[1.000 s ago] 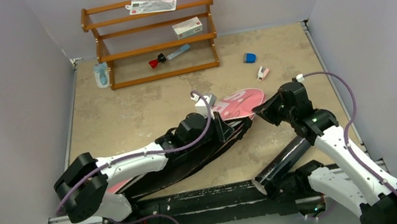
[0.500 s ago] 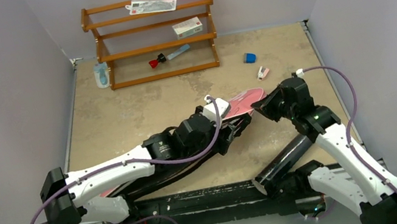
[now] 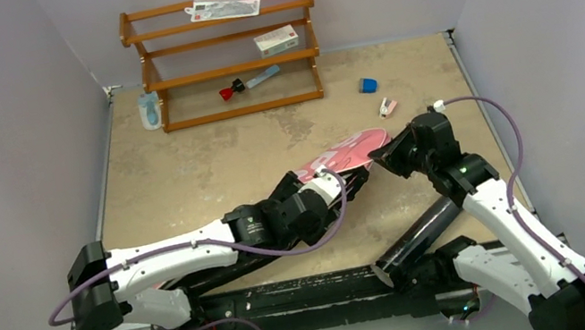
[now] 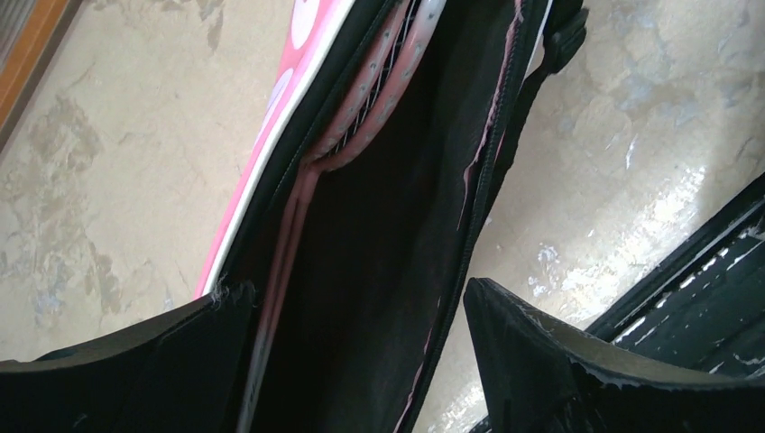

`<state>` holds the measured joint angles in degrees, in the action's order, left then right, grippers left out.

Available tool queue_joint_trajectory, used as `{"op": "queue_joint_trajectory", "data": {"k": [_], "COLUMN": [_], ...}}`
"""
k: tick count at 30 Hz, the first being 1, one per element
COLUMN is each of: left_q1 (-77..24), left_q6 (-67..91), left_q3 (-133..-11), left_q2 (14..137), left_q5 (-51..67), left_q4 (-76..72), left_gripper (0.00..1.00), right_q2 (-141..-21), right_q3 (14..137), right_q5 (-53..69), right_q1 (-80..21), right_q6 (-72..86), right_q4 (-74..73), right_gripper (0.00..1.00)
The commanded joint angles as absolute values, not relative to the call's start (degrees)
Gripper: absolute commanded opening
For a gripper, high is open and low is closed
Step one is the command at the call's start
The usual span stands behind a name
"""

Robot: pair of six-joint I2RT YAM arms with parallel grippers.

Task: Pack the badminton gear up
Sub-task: Adjust the racket bag at the center of the board.

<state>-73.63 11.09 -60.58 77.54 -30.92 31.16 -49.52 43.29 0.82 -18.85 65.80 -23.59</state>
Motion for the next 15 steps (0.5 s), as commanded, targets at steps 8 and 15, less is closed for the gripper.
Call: {"op": "queue_joint_trajectory", "data": {"k": [8,15], "left_q1": [-71.1,-60.0], "left_q6": [8.3,9.2], "left_q3": [-58.8,-59.2], "left_q2": [59.6,62.7], "left_q5": [-23.4,-10.5], "left_q4": [30.0,35.4], "left_gripper": [0.88,0.88], "right_q2": [-49.7,-49.8], "right_q3": [44.4,44.4], "right_q5": [2.5,3.0], "right_q1": [-19.0,-19.0], "right_q6": [64.8,65.0], "right_q4": [-19.7,-19.2], "right_gripper": [0.0,0.0]}}
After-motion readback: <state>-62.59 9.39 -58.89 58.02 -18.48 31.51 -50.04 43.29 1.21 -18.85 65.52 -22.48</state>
